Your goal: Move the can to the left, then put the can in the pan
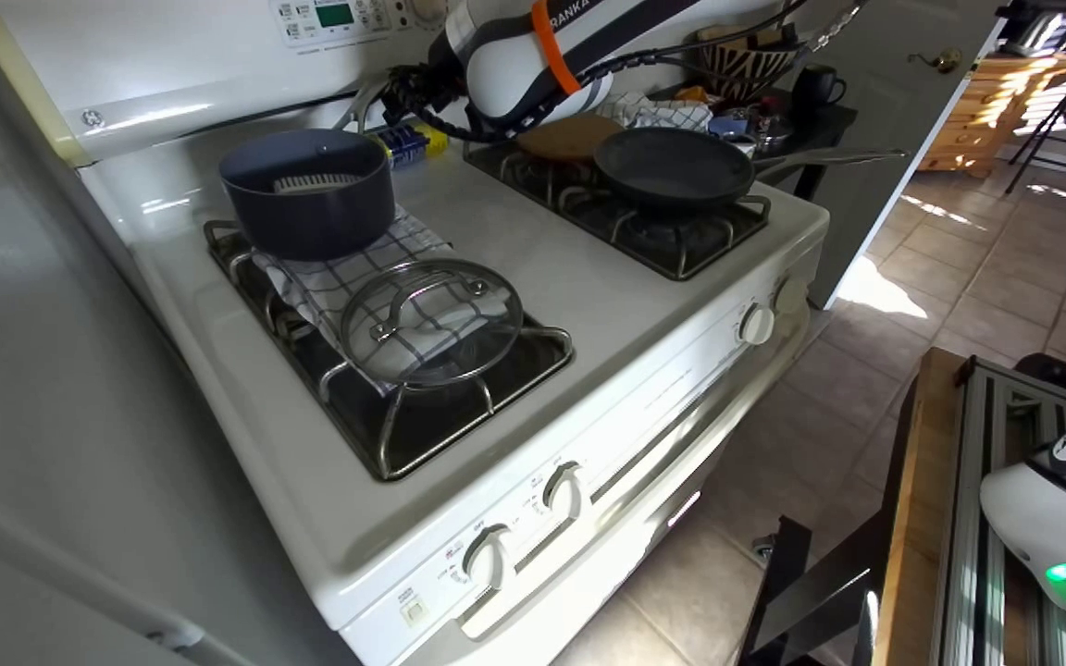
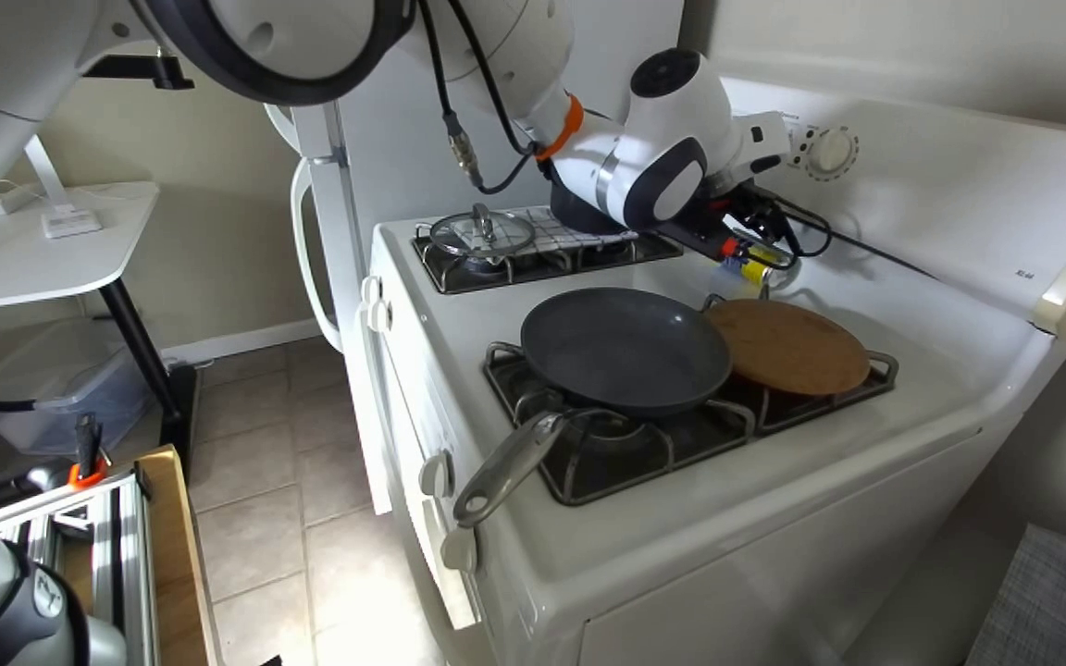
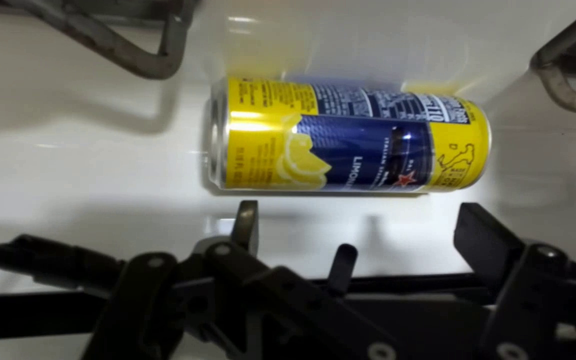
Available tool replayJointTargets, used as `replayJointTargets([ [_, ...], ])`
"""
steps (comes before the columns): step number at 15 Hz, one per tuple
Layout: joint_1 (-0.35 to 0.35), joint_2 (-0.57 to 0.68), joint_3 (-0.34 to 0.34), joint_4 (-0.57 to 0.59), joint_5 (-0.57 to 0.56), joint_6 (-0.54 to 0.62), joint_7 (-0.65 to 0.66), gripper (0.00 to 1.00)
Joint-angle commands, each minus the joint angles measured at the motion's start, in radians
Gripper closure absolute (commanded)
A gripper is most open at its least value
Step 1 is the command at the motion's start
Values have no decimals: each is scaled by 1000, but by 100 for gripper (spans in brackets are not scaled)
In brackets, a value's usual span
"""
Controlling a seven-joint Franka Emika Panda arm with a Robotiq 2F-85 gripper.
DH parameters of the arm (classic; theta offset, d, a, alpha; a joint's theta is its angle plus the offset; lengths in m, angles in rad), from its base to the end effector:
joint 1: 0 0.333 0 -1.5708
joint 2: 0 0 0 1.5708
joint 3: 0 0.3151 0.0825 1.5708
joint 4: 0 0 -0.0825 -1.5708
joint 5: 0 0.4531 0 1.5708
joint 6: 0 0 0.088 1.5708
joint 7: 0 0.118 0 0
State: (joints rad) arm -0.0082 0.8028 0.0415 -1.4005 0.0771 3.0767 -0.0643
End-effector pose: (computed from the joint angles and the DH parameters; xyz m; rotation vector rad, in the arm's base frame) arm 0.8449 0.0128 0.2829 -2.8053 0.0051 -1.3096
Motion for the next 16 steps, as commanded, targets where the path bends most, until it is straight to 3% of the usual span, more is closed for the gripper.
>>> replayJointTargets([
  [1, 21, 97, -29, 101, -8, 72, 55, 0],
  [5, 27, 164, -37, 194, -13, 95, 56, 0],
  [8, 25, 185, -18, 227, -27, 16, 35, 0],
  [11, 0, 172, 28, 229, -40, -86, 5, 0],
  [13, -44, 127, 96, 206, -22, -205, -60, 0],
  [16, -68, 79, 118, 182, -19, -389, -99, 0],
])
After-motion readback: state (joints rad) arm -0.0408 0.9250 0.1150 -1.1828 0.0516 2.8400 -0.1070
